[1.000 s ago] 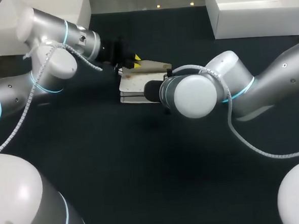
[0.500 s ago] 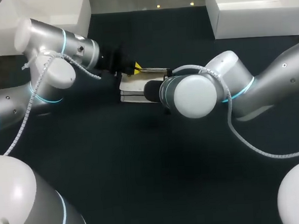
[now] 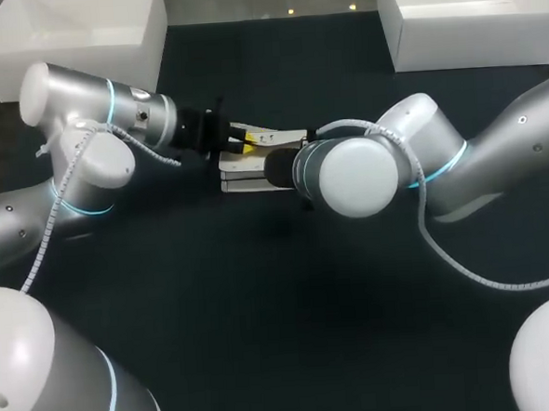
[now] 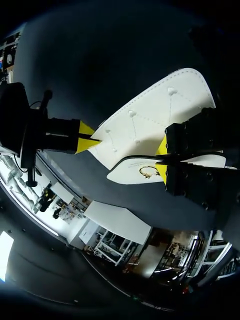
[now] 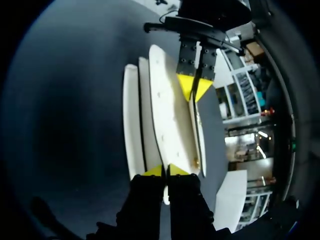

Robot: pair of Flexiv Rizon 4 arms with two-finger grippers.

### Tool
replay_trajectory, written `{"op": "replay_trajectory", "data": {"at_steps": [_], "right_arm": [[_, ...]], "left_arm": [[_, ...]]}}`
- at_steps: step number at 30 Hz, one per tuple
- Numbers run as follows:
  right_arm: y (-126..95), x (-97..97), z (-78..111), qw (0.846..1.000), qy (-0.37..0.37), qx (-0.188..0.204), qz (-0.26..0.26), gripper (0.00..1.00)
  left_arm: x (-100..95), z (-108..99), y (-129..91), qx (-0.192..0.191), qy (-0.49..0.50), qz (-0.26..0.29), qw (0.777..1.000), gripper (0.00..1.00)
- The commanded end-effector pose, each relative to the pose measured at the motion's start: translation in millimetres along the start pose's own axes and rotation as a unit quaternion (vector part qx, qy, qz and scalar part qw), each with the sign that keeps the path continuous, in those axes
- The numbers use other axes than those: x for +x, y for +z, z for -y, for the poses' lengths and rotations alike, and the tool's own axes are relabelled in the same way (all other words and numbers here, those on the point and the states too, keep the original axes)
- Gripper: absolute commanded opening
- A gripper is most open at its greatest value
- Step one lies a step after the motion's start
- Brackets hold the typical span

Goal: Pick up the bag, open it, inspect its contents, close it, and place it on the opposite side

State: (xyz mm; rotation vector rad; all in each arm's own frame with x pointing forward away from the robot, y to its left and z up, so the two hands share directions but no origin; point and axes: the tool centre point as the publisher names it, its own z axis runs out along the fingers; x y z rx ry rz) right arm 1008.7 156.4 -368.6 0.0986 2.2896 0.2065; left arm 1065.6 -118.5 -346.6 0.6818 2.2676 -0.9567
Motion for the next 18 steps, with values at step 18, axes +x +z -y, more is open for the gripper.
{"op": "replay_trajectory", "data": {"at_steps": [18], "right_arm": [[2.9, 3.4, 3.2, 0.996, 0.0, -0.011, 0.089, 0.0]], "left_arm": [[7.3, -2.9, 2.2, 0.002, 0.003, 0.018, 1.0, 0.0]]}}
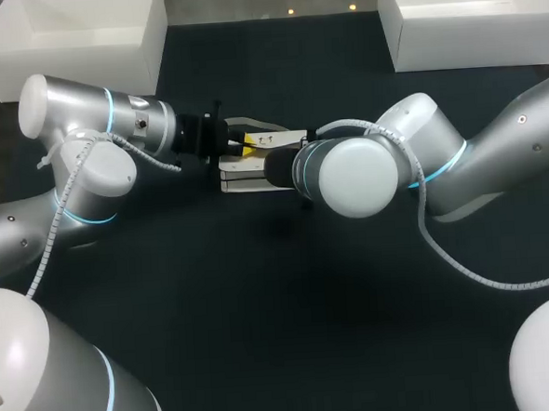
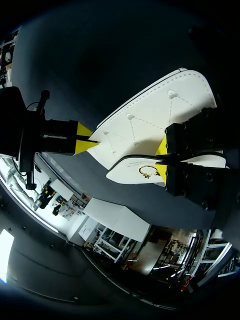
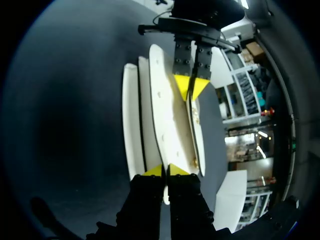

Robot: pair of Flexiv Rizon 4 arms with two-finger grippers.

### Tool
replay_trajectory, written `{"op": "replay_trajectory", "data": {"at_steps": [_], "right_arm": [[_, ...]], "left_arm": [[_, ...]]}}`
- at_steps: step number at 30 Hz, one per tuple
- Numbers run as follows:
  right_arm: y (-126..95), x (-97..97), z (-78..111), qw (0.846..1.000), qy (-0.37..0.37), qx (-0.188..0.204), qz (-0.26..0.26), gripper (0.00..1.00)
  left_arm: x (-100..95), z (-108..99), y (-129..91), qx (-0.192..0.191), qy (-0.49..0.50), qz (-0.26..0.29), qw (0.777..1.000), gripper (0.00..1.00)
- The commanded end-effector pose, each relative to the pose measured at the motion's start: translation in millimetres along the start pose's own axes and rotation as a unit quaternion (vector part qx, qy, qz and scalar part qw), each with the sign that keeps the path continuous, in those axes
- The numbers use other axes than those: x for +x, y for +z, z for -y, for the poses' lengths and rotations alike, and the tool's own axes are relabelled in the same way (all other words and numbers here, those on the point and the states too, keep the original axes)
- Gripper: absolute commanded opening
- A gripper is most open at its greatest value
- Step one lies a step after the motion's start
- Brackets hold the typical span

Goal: Pick up the bag, open it, inspect its contents, close it, and place it on the opposite side

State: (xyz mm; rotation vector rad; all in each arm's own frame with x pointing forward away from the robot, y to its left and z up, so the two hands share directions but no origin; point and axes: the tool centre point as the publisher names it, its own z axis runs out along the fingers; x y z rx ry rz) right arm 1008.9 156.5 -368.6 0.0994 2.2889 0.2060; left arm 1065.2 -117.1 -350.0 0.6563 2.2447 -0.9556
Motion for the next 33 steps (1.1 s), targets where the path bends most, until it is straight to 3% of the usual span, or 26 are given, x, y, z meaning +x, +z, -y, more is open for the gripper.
{"op": "replay_trajectory", "data": {"at_steps": [1, 9, 15, 24, 33], "right_arm": [[3, 3.5, 3.4, 0.996, 0.0, -0.012, 0.089, 0.0], [3, 3.5, 3.4, 0.996, 0.0, -0.012, 0.089, 0.0], [3, 3.5, 3.4, 0.996, 0.0, -0.012, 0.089, 0.0], [3, 3.5, 3.4, 0.996, 0.0, -0.012, 0.089, 0.0], [3, 3.5, 3.4, 0.996, 0.0, -0.012, 0.089, 0.0]], "left_arm": [[4.8, -1, 1, 0.004, 0.008, 0.003, 1.0, 0.0], [6.7, -1, -2, 0.012, 0.044, 0.001, 0.999, 0.0], [3.8, -13, 2, 0.001, 0.031, 0.009, 0.999, 0.0], [6.7, 6, 0, 0.019, 0.063, -0.009, 0.998, 0.0], [8.9, 13, 1, 0.008, 0.078, -0.024, 0.997, 0.0]]}}
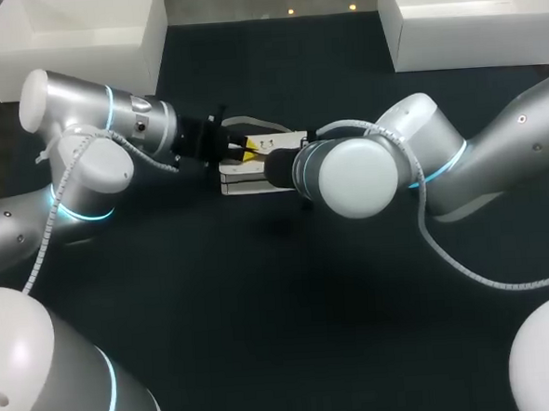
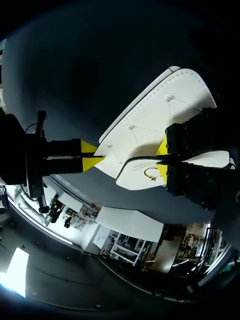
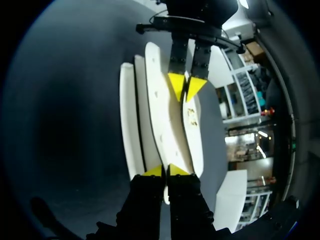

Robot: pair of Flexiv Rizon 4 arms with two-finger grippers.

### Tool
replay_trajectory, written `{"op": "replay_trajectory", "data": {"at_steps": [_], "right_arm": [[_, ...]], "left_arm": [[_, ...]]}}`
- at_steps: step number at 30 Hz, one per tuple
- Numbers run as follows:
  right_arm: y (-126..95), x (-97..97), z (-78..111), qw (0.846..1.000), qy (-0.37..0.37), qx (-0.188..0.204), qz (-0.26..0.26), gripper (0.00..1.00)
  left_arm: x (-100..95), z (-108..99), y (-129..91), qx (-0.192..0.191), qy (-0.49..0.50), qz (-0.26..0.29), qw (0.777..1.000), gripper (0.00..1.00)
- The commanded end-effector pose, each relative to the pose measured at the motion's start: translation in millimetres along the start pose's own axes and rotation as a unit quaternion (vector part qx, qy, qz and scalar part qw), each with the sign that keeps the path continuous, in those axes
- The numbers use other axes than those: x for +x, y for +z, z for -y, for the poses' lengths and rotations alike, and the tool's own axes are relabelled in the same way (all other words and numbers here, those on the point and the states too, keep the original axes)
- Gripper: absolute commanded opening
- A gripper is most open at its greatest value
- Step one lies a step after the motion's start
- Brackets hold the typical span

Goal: Pick up the bag, open it, inspect its contents, close it, and place it on the opposite side

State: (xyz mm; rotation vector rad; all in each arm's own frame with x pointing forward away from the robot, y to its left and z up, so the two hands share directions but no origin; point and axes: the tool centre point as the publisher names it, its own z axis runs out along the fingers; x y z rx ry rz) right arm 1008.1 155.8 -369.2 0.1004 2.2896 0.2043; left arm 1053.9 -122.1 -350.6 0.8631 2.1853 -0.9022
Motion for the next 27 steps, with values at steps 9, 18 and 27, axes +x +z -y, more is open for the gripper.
{"op": "replay_trajectory", "data": {"at_steps": [9, 18, 27], "right_arm": [[3, 2.6, 2.6, 0.996, 0.0, -0.012, 0.089, 0.0], [3, 2.6, 2.6, 0.996, 0.0, -0.012, 0.089, 0.0], [3, 2.6, 2.6, 0.996, 0.0, -0.012, 0.089, 0.0]], "left_arm": [[-4.7, 0, -5, -0.008, -0.034, 0.011, 0.999, 0.36], [-9.3, 0, -3, -0.009, -0.052, 0.01, 0.999, 0.0], [-3.4, -5, 3, -0.025, -0.059, 0.003, 0.998, 0.0]]}}
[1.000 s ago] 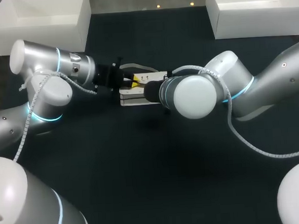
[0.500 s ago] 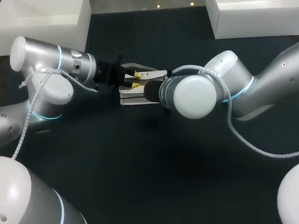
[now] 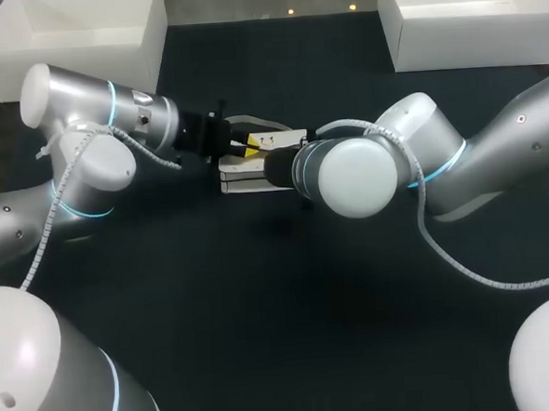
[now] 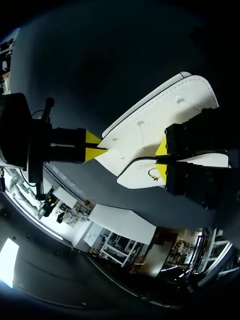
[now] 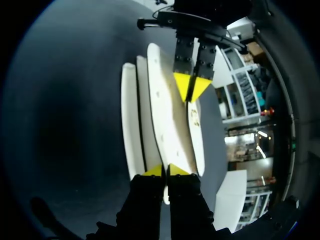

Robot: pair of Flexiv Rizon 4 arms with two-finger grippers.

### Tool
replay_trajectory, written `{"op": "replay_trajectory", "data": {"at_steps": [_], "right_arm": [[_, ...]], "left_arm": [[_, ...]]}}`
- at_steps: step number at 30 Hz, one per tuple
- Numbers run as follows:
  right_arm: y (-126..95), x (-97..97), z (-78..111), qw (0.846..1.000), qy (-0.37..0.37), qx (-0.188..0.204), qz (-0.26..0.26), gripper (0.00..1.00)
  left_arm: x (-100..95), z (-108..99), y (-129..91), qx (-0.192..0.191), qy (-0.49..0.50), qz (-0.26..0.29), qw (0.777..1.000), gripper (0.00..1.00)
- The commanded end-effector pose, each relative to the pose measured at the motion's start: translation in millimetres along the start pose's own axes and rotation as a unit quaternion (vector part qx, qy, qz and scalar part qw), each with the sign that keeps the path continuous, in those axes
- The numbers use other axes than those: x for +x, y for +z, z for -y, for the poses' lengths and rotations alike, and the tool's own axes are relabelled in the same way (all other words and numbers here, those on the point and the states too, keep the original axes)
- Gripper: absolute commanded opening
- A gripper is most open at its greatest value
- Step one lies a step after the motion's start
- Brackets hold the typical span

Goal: Pick up the bag, open it, inspect its contents, close it, and place it on the opposite side

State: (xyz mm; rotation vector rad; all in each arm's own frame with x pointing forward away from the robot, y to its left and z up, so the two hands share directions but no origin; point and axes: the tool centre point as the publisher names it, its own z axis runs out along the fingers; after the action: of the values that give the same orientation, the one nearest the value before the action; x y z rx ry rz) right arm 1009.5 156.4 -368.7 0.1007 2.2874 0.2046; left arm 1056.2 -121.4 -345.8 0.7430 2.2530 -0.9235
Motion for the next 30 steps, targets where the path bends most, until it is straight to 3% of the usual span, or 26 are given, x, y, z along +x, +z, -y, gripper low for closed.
{"op": "replay_trajectory", "data": {"at_steps": [1, 4, 15, 24, 30], "right_arm": [[2, 3.8, 3.3, 0.996, 0.0, -0.012, 0.088, 0.0], [2, 3.8, 3.3, 0.996, 0.0, -0.012, 0.088, 0.0], [2, 3.8, 3.3, 0.996, 0.0, -0.012, 0.088, 0.0], [2, 3.8, 3.3, 0.996, 0.0, -0.012, 0.088, 0.0], [2, 3.8, 3.3, 0.996, 0.0, -0.012, 0.088, 0.0]], "left_arm": [[0.3, -8, 7, -0.017, -0.011, 0.004, 1.0, 0.0], [0.3, -12, 8, -0.011, -0.023, 0.003, 1.0, 0.0], [3.6, 2, 2, 0.016, -0.01, -0.006, 1.0, 0.0], [3.3, 0, 11, -0.023, -0.057, -0.023, 0.998, 0.0], [2.9, 5, 13, -0.018, -0.062, -0.025, 0.998, 0.0]]}}
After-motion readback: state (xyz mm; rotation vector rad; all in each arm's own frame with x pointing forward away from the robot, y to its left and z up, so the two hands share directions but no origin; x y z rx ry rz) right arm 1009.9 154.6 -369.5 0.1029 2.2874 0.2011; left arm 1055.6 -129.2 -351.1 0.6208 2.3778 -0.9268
